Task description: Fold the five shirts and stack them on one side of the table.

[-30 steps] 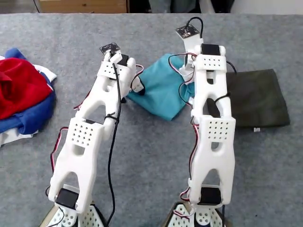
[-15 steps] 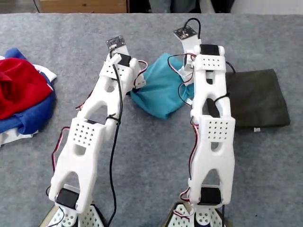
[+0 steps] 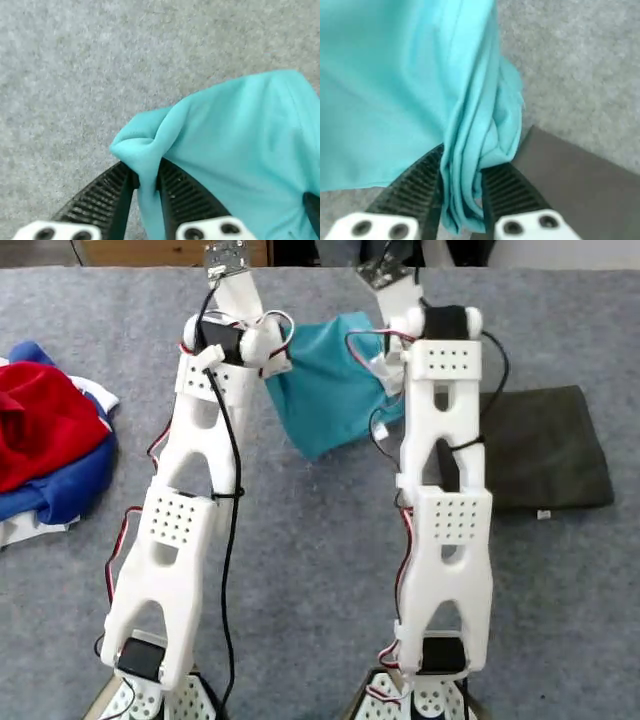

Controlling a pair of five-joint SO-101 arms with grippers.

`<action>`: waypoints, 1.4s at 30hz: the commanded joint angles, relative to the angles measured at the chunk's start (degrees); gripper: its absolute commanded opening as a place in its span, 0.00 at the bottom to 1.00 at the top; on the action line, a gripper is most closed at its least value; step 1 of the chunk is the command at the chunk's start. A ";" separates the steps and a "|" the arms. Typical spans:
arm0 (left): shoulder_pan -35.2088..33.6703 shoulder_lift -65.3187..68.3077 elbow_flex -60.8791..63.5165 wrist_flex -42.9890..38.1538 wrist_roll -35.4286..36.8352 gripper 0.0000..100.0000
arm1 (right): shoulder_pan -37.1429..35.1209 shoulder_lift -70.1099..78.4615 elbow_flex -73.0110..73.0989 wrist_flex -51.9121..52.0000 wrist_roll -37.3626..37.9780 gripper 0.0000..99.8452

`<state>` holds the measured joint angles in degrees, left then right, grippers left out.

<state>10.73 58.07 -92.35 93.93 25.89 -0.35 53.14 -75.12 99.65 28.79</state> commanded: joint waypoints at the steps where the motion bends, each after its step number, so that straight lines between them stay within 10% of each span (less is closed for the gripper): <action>1: 1.54 -5.89 -3.21 -2.81 -0.62 0.03 | 4.66 -4.35 -6.99 1.58 -1.85 0.01; 21: 24.48 10.73 13.32 -55.30 -0.70 0.03 | 39.30 -3.91 -1.27 0.53 11.87 0.01; 32: 25.98 14.51 13.23 -56.70 -0.26 0.12 | 41.58 -3.91 11.82 -4.75 17.32 0.03; 42: 23.34 7.30 11.56 -47.47 -0.70 0.11 | 41.67 -4.00 9.01 -5.63 16.79 0.49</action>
<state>35.87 72.75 -78.73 42.95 25.45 39.65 53.14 -61.85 95.16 46.02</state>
